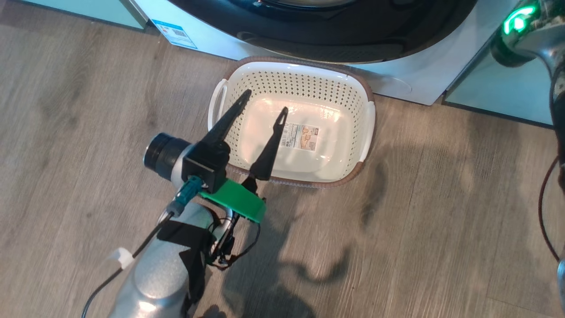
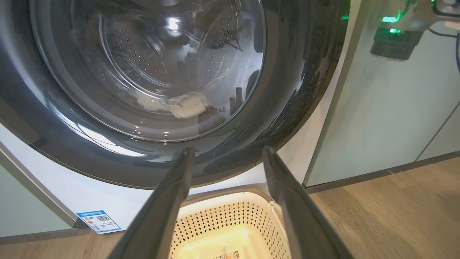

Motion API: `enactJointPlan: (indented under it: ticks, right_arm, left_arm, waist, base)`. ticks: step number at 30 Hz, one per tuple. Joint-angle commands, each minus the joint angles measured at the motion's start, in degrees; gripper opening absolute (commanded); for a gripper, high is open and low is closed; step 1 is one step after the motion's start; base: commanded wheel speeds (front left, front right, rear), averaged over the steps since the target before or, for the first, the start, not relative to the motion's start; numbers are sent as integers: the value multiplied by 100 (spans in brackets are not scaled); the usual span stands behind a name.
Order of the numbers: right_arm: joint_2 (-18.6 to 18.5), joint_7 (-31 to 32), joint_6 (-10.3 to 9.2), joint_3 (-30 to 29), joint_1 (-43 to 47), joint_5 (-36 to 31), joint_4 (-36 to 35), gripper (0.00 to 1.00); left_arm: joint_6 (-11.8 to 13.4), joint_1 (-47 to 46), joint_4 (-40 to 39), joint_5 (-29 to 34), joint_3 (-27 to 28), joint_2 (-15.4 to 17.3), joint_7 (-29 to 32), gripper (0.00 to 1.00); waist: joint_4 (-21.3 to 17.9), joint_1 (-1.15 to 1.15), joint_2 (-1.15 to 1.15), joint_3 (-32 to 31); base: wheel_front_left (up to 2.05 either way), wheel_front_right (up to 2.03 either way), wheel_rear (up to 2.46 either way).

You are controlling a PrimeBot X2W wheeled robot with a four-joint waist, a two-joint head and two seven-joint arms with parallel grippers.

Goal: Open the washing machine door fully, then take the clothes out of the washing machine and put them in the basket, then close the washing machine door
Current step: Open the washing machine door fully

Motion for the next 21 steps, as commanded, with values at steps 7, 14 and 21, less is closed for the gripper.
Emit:
enactJointPlan:
  ticks: [7,14,21]
  right_arm:
    - [69,-23,-15,186,-582,-178,226,0]
    - [72,100,-15,314,-777,-251,427,0]
    - [73,94,-15,416,-615,-344,270,0]
  left_arm:
    - [37,-174,-219,-40,86,54,-35,100]
    - [76,-201,-237,-70,43,49,-35,100]
    - [112,-195,-262,-86,44,47,-35,100]
  waist:
    - [80,0,0,60]
    - [128,0,0,99]
    - [110,0,0,109]
  base:
    - [0,0,0]
    - [0,0,0]
    - [0,0,0]
